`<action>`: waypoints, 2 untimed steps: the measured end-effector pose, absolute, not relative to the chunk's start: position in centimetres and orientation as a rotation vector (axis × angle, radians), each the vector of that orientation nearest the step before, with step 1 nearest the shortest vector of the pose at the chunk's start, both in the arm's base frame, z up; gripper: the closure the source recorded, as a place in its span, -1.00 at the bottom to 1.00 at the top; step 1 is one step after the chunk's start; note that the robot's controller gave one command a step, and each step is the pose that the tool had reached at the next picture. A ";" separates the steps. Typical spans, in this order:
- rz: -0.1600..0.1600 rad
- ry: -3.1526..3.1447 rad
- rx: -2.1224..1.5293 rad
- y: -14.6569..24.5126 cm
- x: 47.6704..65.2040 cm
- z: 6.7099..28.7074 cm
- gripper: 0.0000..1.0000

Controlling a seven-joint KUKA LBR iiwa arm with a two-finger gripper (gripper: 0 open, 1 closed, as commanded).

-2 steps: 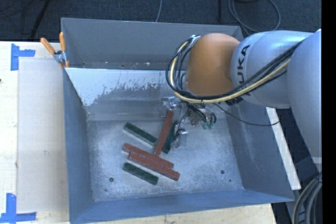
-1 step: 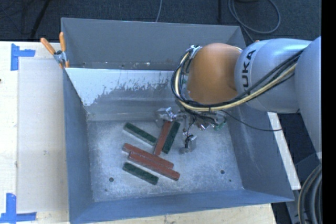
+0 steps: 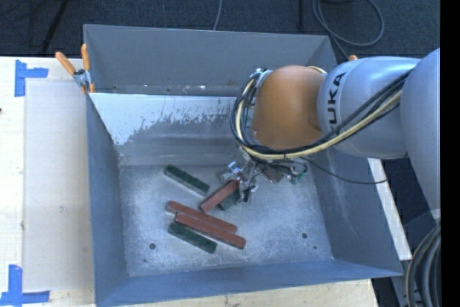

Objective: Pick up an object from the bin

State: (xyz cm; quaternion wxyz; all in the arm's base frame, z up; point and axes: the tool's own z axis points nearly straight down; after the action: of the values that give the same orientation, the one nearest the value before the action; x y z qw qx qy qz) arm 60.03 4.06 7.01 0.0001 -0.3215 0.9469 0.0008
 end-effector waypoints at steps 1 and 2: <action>0.003 2.975 -1.009 4.1 60.0 7.0 1.00; 0.003 2.976 -1.009 4.0 60.0 7.2 1.00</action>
Offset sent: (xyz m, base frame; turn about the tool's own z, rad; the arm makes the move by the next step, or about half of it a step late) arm -0.0001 -0.0001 0.0223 0.0000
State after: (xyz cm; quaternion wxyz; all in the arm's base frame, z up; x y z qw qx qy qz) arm 59.99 4.05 7.16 -0.0004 -0.3210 0.9471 0.0010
